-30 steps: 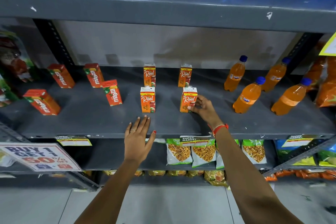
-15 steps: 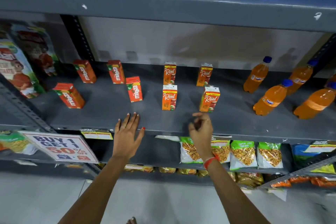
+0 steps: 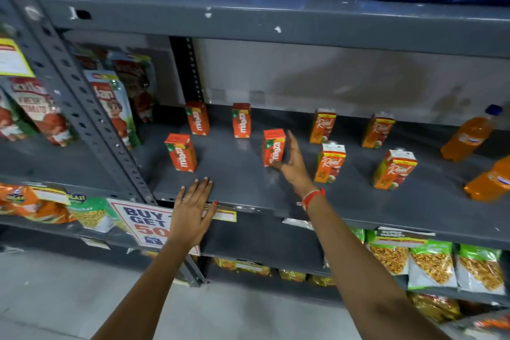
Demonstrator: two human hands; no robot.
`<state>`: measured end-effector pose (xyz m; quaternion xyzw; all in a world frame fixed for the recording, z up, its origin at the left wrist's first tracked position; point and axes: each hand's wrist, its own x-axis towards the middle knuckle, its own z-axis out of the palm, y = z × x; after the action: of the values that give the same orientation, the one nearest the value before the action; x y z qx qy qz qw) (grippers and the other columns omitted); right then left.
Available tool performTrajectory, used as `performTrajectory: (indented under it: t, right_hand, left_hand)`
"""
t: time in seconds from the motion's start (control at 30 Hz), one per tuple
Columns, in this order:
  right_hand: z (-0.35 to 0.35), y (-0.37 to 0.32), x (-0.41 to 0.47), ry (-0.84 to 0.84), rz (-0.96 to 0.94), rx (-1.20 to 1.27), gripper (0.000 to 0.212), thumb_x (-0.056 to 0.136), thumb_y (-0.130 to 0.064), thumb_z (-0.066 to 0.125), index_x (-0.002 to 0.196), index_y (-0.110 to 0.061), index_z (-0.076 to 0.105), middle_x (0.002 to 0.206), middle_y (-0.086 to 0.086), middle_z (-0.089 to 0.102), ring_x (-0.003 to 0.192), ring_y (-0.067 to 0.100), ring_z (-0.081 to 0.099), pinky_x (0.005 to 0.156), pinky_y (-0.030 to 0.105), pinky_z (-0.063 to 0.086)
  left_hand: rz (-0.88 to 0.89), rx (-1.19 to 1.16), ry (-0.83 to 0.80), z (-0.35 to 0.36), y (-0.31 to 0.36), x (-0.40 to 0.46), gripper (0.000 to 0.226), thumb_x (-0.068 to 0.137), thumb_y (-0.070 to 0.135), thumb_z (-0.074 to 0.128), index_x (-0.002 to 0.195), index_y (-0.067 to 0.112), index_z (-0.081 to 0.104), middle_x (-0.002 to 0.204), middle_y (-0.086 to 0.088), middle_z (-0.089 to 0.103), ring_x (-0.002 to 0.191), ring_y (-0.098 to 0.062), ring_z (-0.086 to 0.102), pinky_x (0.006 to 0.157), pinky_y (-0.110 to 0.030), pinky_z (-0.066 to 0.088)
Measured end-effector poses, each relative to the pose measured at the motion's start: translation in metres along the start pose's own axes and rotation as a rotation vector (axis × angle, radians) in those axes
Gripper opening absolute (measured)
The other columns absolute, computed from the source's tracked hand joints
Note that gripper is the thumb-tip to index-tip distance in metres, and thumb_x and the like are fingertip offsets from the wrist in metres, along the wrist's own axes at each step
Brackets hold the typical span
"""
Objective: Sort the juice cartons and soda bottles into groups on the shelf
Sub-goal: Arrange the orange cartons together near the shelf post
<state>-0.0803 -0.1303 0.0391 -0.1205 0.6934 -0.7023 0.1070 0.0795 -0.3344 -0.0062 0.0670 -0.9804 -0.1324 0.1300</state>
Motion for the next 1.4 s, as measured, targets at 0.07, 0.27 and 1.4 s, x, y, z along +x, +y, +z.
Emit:
performTrajectory:
  t: [0.07, 0.27, 1.4]
  right_hand:
    - [-0.003, 0.002, 0.01, -0.025, 0.029, -0.014, 0.077, 0.078, 0.009, 0.064, 0.142, -0.014, 0.028, 0.135, 0.007, 0.049, 0.118, 0.016, 0.05, 0.096, 0.03, 0.046]
    - [0.006, 0.001, 0.014, 0.151, -0.016, -0.004, 0.048, 0.071, 0.014, 0.068, 0.112, -0.003, 0.049, 0.12, 0.029, 0.058, 0.102, 0.026, 0.058, 0.08, 0.024, 0.056]
    - [0.08, 0.027, -0.022, 0.143, -0.085, 0.029, 0.032, 0.097, -0.021, 0.045, 0.127, -0.013, 0.053, 0.123, 0.004, 0.06, 0.11, 0.012, 0.058, 0.092, 0.017, 0.049]
  left_hand:
    - [0.024, -0.014, 0.013, 0.001, -0.002, -0.001, 0.065, 0.09, 0.053, 0.016, 0.137, 0.012, 0.038, 0.143, -0.007, 0.043, 0.136, -0.023, 0.033, 0.113, -0.043, 0.017]
    - [0.015, -0.056, 0.047, 0.007, -0.006, 0.002, 0.057, 0.09, 0.043, 0.023, 0.134, 0.013, 0.042, 0.14, -0.005, 0.048, 0.135, -0.021, 0.035, 0.113, -0.04, 0.018]
    - [-0.433, -1.228, -0.092, 0.007, 0.037, 0.085, 0.04, 0.095, 0.047, 0.025, 0.114, 0.027, 0.054, 0.132, -0.013, 0.054, 0.124, -0.025, 0.045, 0.1, -0.031, 0.028]
